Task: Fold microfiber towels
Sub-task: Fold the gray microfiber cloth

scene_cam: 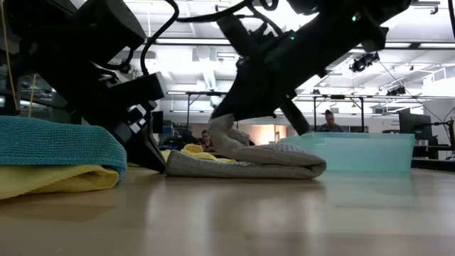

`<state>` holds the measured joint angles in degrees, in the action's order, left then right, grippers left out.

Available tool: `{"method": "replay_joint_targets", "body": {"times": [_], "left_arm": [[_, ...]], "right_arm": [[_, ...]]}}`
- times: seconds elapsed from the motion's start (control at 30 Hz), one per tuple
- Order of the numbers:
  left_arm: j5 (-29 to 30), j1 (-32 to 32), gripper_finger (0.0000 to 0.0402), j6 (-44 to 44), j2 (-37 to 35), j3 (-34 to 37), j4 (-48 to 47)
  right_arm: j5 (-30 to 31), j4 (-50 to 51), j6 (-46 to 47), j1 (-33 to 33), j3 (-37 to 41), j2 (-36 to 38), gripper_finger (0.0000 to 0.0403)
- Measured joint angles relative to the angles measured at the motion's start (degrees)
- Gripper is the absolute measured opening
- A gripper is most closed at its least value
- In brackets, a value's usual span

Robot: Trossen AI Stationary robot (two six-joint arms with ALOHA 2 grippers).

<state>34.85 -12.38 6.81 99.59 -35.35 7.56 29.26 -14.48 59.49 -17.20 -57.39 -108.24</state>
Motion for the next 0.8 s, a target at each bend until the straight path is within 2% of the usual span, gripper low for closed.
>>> {"method": "replay_joint_targets", "body": {"times": [0.13,0.37,0.47,0.6,0.8], "left_arm": [[0.06,0.0,0.0003,0.02,-0.01,0.0,0.04],[0.11,0.0,0.0003,0.02,-0.02,0.0,0.18],[0.13,0.0,0.0003,0.01,-0.02,0.0,0.19],[0.17,0.0,0.0003,0.02,-0.02,0.0,0.18],[0.3,0.0,0.0003,0.01,-0.02,0.0,0.17]], "right_arm": [[2.01,-0.13,1.87,0.06,0.02,-0.27,0.0],[1.36,-0.37,0.57,0.3,0.02,-0.27,0.0011],[-0.78,-1.84,-1.54,0.5,0.02,-0.27,0.0042],[-1.91,-4.84,-4.55,0.74,0.02,-0.27,0.0103],[-1.6,-10.06,-20.26,0.71,0.02,0.78,0.0181]]}}
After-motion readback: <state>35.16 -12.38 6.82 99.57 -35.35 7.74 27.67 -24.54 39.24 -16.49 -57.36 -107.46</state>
